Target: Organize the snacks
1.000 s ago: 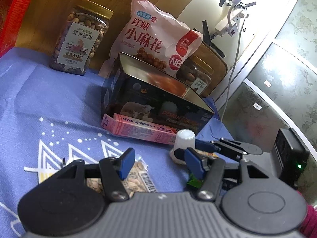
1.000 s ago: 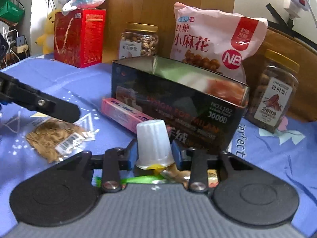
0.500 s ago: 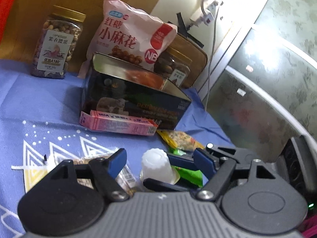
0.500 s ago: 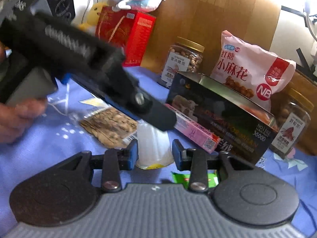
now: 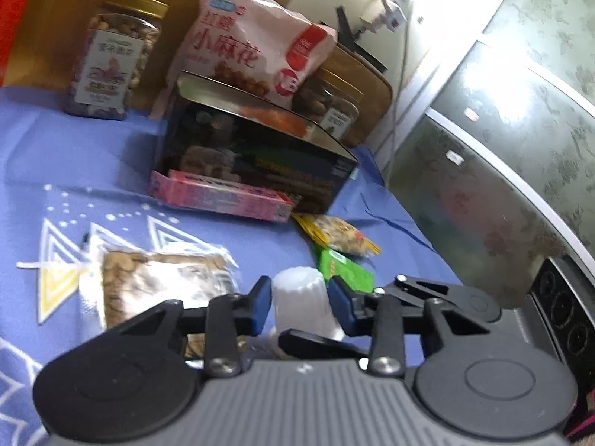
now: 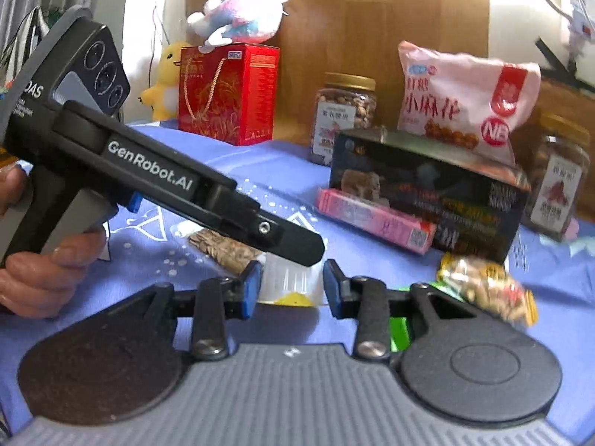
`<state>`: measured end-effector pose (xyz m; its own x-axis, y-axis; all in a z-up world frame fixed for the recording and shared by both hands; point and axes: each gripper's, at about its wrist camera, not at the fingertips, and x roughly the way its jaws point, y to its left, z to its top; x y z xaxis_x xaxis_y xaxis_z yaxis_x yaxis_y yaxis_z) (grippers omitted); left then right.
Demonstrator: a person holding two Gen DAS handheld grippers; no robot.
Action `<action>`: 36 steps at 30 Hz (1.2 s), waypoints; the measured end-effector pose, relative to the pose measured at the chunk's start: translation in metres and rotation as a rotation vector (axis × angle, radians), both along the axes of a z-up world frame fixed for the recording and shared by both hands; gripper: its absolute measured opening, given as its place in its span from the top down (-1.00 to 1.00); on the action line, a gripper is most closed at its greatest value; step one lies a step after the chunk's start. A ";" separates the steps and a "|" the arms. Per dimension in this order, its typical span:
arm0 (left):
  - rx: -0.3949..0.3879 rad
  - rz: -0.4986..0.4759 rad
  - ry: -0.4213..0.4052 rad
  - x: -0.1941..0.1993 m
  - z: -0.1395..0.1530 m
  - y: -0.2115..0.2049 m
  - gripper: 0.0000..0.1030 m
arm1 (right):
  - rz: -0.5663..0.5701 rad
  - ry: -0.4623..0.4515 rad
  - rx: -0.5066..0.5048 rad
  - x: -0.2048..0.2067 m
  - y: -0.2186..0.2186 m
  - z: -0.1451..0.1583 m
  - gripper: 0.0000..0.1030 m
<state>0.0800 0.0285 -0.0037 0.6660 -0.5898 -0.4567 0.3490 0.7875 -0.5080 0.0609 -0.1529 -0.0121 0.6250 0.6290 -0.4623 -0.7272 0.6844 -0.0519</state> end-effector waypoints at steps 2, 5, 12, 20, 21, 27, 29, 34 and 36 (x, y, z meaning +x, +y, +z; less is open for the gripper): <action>0.025 -0.017 -0.004 -0.001 -0.001 -0.007 0.33 | -0.009 0.024 0.002 -0.001 -0.003 -0.002 0.20; 0.063 -0.029 0.002 -0.001 -0.003 -0.014 0.19 | -0.021 0.063 0.009 0.000 -0.007 -0.005 0.20; 0.090 -0.028 -0.012 -0.002 -0.001 -0.021 0.28 | -0.026 0.072 0.024 -0.002 -0.007 -0.004 0.24; 0.107 -0.001 -0.079 0.008 0.029 -0.025 0.28 | -0.041 -0.022 0.066 0.004 -0.011 0.013 0.23; 0.109 0.002 -0.089 0.011 0.034 -0.025 0.28 | -0.044 -0.040 0.068 0.006 -0.011 0.017 0.23; 0.157 0.026 -0.189 0.047 0.074 -0.033 0.27 | -0.081 -0.164 0.088 0.037 -0.007 0.042 0.23; 0.163 0.040 -0.210 0.062 0.081 -0.034 0.27 | -0.100 -0.189 0.095 0.051 -0.005 0.050 0.23; 0.142 0.073 -0.189 0.105 0.082 -0.028 0.27 | -0.143 -0.208 0.094 0.088 0.005 0.053 0.23; 0.145 0.083 -0.170 0.118 0.079 -0.027 0.27 | -0.158 -0.199 0.097 0.100 0.008 0.050 0.23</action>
<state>0.1975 0.0018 0.0757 0.7841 -0.4660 -0.4099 0.3506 0.8776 -0.3270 0.1610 -0.1445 0.0377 0.7914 0.5516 -0.2633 -0.5930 0.7974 -0.1118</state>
